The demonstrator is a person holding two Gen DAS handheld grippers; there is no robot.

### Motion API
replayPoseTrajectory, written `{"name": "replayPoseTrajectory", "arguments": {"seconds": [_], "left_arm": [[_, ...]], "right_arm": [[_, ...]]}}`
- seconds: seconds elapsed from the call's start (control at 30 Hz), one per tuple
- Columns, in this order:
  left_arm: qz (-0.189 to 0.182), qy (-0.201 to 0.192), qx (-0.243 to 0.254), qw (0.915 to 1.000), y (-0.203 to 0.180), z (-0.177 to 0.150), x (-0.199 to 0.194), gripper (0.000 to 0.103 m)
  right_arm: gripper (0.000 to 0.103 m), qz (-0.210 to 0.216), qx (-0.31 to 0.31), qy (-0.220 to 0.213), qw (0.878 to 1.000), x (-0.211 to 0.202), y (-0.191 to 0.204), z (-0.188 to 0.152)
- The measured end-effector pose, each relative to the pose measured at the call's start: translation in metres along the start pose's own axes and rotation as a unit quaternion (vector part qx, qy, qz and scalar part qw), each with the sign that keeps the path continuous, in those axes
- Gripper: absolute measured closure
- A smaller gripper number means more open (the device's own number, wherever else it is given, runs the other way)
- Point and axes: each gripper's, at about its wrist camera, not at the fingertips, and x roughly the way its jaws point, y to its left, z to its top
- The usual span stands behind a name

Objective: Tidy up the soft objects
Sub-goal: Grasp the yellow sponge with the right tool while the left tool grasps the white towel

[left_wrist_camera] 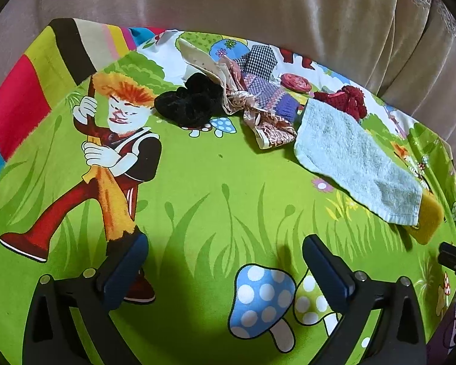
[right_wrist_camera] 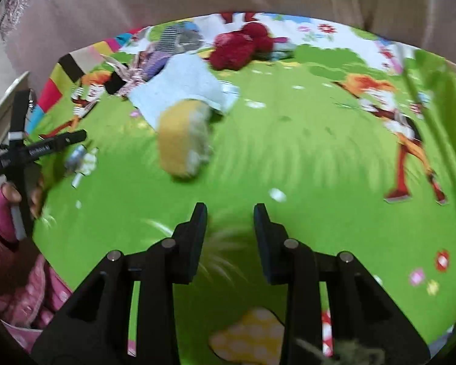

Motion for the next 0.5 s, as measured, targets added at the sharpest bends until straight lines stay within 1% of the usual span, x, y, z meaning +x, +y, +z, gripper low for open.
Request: {"name": "replayPoseTrajectory", "arguments": {"seconds": [0.07, 0.13, 0.2, 0.23, 0.27, 0.3, 0.37, 0.43, 0.47, 0.5], "left_arm": [[0.008, 0.002, 0.005, 1.0, -0.003, 0.0, 0.0, 0.001], [0.025, 0.01, 0.02, 0.9994, -0.009, -0.001, 0.003, 0.001], [0.039, 0.016, 0.039, 0.9983, -0.016, -0.002, 0.006, 0.001], [0.049, 0.021, 0.05, 0.9973, -0.021, -0.003, 0.007, 0.001], [0.053, 0.023, 0.055, 0.9968, -0.022, -0.004, 0.008, 0.0], [0.053, 0.022, 0.056, 0.9967, -0.023, -0.004, 0.008, 0.0], [0.051, 0.022, 0.054, 0.997, -0.022, -0.004, 0.008, 0.0], [0.051, 0.022, 0.054, 0.997, -0.022, -0.004, 0.008, 0.0], [0.052, 0.023, 0.054, 0.9969, -0.022, -0.004, 0.009, 0.0], [0.051, 0.023, 0.054, 0.997, -0.022, -0.004, 0.009, 0.0]], "right_arm": [[0.067, 0.014, 0.016, -0.009, 1.0, -0.007, -0.012, -0.004], [0.065, 0.027, 0.041, -0.023, 0.999, -0.009, -0.019, -0.003], [0.054, 0.057, 0.049, -0.014, 0.997, -0.002, -0.015, 0.004], [0.043, 0.062, 0.045, -0.014, 0.997, 0.0, -0.008, 0.005], [0.035, 0.071, 0.034, -0.019, 0.997, 0.002, 0.001, 0.009], [0.034, 0.081, 0.02, -0.026, 0.996, 0.005, 0.011, 0.013], [0.034, 0.083, -0.006, -0.037, 0.996, 0.013, 0.026, 0.023], [0.034, 0.057, -0.029, -0.04, 0.997, 0.027, 0.037, 0.035], [0.035, 0.035, -0.038, -0.035, 0.998, 0.038, 0.039, 0.043], [0.044, 0.018, -0.039, -0.034, 0.999, 0.045, 0.039, 0.048]]}}
